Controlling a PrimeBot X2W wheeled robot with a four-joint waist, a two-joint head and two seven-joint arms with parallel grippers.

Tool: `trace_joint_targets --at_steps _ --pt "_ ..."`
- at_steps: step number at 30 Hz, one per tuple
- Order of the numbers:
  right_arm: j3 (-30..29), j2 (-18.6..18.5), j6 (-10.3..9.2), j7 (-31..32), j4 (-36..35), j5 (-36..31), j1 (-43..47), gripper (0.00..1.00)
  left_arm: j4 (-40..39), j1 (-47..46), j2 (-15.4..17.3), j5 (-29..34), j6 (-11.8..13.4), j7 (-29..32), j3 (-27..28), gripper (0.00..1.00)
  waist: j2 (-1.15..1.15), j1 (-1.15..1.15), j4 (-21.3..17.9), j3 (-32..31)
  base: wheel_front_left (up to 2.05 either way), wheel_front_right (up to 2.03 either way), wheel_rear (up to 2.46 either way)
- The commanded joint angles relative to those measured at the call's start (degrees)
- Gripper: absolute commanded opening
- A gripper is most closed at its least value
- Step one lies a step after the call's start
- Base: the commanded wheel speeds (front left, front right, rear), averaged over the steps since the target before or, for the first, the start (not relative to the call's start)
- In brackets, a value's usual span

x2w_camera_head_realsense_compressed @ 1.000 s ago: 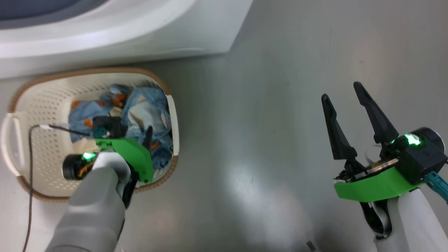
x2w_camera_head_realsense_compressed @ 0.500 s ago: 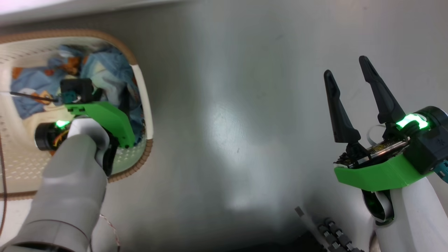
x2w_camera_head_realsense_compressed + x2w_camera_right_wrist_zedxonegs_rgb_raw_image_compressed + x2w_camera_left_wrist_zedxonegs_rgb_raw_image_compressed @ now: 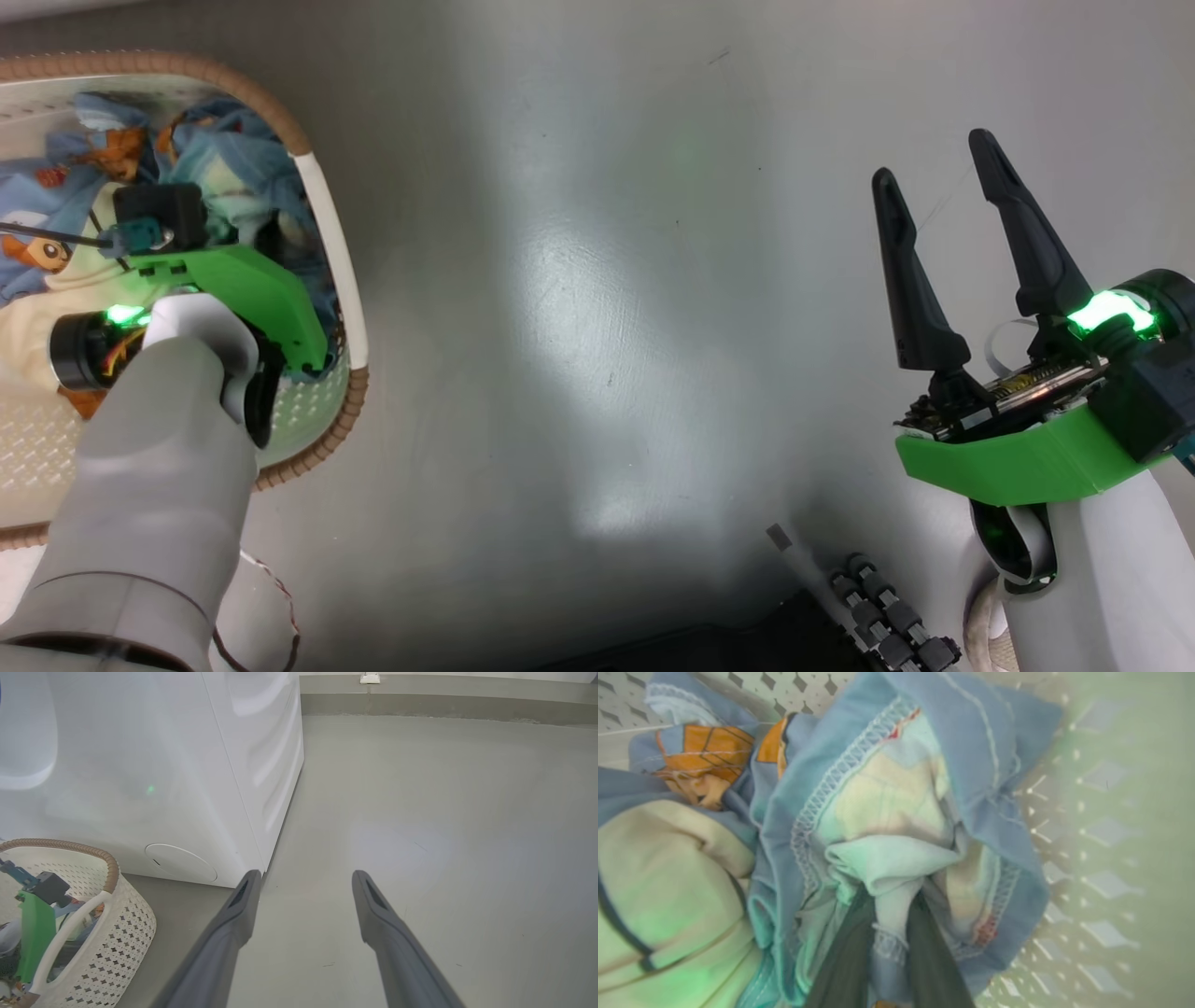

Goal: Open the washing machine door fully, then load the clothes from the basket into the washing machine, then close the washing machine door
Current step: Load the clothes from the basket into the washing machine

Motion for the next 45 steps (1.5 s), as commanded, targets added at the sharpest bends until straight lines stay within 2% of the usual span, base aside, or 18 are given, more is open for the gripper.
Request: trace_joint_targets --at_steps 1,15,29,37,45 --pt "0.9 0.29 0.09 -0.26 -1.47 0.0 2.33 1.0 -0.01 1.27 1.74 -0.3 0.46 0.09 0.62 0.0 -0.01 0.0 0.16 -0.11 0.0 0.0 0.0" --pt "0.55 0.08 0.09 -0.26 -0.95 -0.13 2.21 1.0 0.03 4.67 1.69 -2.46 1.59 -3.38 1.69 0.0 -0.01 0.0 1.85 -3.19 0.0 0.0 0.0" --pt "0.9 -0.95 0.09 -0.26 0.68 -0.56 3.27 1.0 -1.06 10.27 0.2 -3.01 2.96 -7.76 2.35 0.0 -0.01 0.0 5.88 -10.32 0.0 0.0 0.0" --pt "0.19 -1.82 0.09 -0.26 1.97 -0.87 5.54 1.0 -11.95 18.28 0.23 -0.06 6.55 -7.87 5.24 0.0 -0.01 0.0 8.43 -16.23 0.0 0.0 0.0" --pt "-0.68 -2.48 0.09 -0.26 3.88 -1.21 8.83 1.0 -22.46 27.95 -0.94 4.8 8.02 -7.88 9.62 0.0 -0.01 0.0 11.2 -24.14 0.0 0.0 0.0"
